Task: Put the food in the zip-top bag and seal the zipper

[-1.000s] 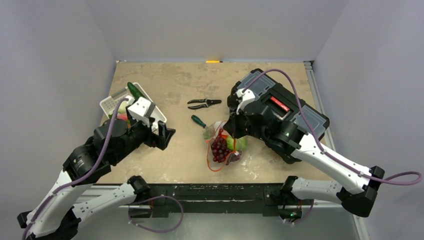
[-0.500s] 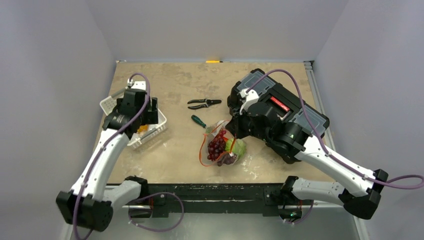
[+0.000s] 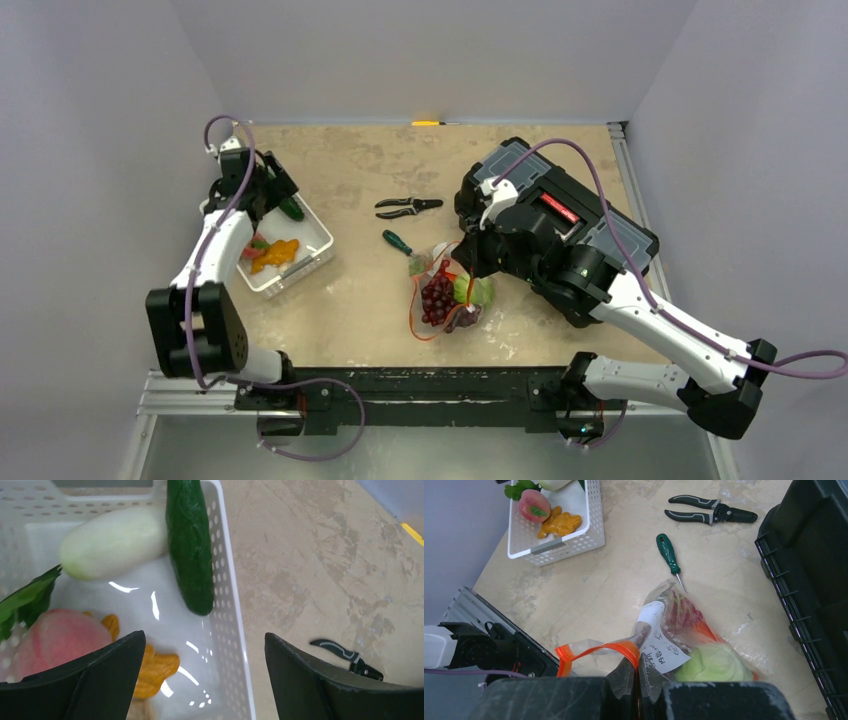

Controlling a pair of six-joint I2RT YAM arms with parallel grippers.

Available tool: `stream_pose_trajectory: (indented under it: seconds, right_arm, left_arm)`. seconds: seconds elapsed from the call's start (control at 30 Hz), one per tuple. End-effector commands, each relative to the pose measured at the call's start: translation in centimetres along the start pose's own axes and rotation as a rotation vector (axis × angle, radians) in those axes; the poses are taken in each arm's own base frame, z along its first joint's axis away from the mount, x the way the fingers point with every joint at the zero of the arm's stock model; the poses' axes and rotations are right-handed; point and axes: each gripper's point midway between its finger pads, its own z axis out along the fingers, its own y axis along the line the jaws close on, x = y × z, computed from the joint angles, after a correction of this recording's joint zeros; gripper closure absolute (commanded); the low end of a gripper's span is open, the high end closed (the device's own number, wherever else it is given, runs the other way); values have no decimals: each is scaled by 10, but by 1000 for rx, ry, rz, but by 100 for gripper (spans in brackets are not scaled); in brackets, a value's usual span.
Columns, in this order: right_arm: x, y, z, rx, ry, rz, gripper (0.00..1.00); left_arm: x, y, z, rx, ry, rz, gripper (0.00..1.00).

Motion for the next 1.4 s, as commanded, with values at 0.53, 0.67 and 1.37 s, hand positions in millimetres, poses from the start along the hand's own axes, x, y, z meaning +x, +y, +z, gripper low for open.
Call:
stream_pose_trajectory:
  seconds: [0.53,0.67,1.37]
  right_arm:
    - [-24,11,-1,-31,-75,35,100]
    - [-24,13,1,-39,-76,40,100]
    - [-33,16,-6,-42,-88,53,100]
  left_arm:
    - [-12,4,98,25,-7,-164,47]
    - [-8,-8,106,78,51,-145,41]
    - [31,18,129,-60,318,-244,51]
